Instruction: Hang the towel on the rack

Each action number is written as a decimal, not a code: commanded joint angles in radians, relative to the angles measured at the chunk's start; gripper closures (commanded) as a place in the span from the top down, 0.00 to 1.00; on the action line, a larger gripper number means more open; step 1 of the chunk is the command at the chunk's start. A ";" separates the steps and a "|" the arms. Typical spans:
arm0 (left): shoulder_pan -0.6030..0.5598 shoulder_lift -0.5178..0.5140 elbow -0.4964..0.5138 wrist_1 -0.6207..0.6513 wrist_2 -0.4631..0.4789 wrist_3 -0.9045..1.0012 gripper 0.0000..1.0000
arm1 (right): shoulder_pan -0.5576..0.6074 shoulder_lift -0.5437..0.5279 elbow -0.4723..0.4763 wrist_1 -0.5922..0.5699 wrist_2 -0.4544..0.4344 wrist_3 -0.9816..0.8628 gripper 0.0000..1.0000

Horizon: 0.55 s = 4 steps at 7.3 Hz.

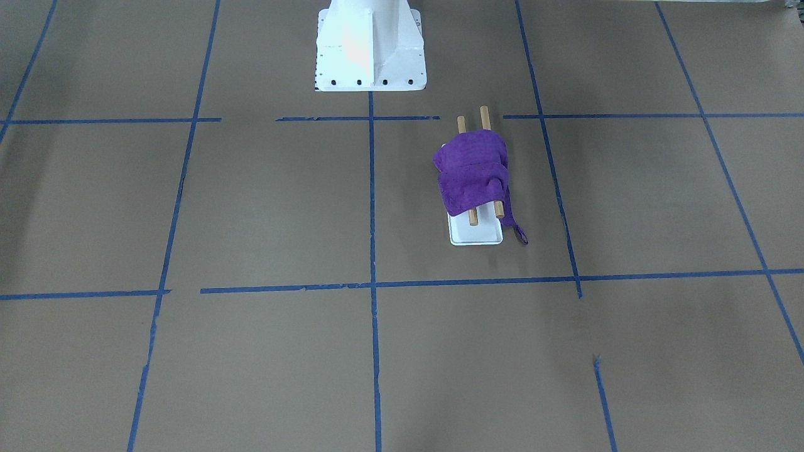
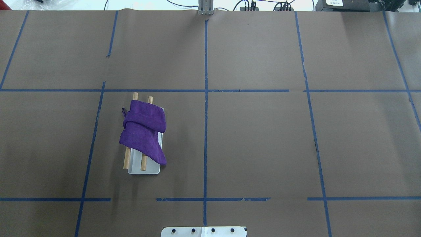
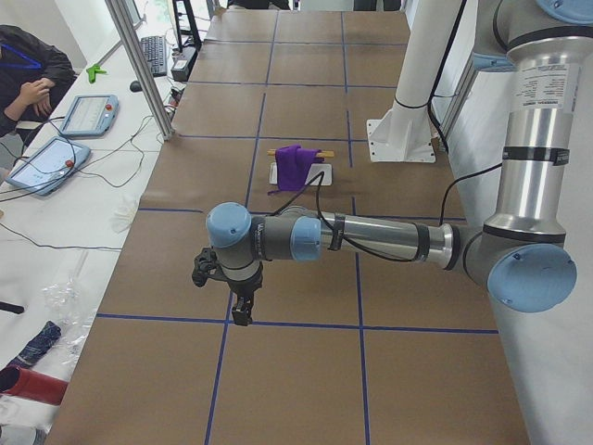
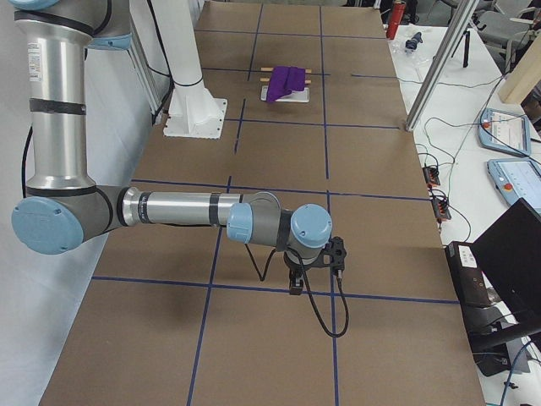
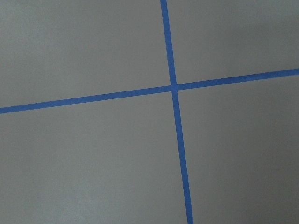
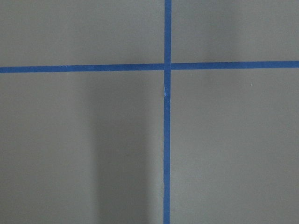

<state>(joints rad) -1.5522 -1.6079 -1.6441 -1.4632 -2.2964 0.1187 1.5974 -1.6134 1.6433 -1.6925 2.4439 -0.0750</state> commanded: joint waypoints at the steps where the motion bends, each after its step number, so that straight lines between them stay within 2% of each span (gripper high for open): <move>1: 0.000 -0.003 0.001 0.001 0.000 -0.001 1.00 | 0.001 0.003 -0.002 -0.001 0.000 0.004 1.00; 4: 0.000 -0.003 0.006 0.001 0.000 -0.001 1.00 | 0.001 0.003 0.000 0.000 0.001 0.006 1.00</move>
<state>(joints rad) -1.5524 -1.6106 -1.6393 -1.4619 -2.2964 0.1181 1.5983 -1.6112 1.6427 -1.6932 2.4443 -0.0694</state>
